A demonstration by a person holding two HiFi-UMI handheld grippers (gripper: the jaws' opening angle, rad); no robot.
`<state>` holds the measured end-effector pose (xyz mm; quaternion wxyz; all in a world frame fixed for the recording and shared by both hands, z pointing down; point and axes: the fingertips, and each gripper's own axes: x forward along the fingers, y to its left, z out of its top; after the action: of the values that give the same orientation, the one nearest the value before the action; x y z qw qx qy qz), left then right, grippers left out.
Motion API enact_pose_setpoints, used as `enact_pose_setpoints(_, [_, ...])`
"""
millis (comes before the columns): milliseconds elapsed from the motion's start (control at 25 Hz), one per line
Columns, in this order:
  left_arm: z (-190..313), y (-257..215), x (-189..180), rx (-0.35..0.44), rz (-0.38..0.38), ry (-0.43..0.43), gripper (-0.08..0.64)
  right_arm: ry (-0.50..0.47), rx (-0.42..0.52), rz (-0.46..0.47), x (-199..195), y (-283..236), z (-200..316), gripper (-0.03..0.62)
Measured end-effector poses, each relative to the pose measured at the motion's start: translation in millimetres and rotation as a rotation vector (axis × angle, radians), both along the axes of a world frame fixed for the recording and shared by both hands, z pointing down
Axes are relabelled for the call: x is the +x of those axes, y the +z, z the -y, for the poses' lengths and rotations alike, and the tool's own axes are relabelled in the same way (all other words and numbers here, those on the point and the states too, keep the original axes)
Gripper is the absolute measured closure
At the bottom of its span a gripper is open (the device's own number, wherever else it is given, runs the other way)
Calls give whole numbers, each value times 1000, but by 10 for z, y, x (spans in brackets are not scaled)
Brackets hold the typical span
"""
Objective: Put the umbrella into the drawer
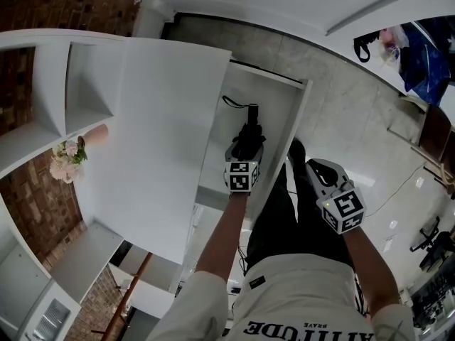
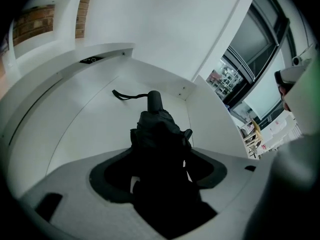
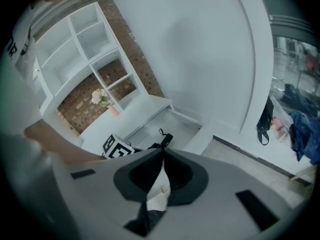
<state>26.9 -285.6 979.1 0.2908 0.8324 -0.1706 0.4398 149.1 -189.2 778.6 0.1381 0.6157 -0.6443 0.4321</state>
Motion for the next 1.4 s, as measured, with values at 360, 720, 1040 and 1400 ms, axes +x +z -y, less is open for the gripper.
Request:
enact_pose_setpoints(360, [60, -376, -122, 44, -33, -33, 250, -37, 44, -37, -61, -271, 92, 557])
enact_pose_setpoints(720, [160, -818, -179, 52, -106, -83, 252, -79, 88, -102, -68, -604, 205, 557])
enact_pose_setpoints(1040, [127, -1404, -309, 62, -192, -117, 329, -99, 133, -151, -129, -965, 257, 557])
enact_pose_setpoints(1400, [241, -2169, -502, 135, -275, -196, 404, -146, 190, -170, -176, -1326, 300, 557])
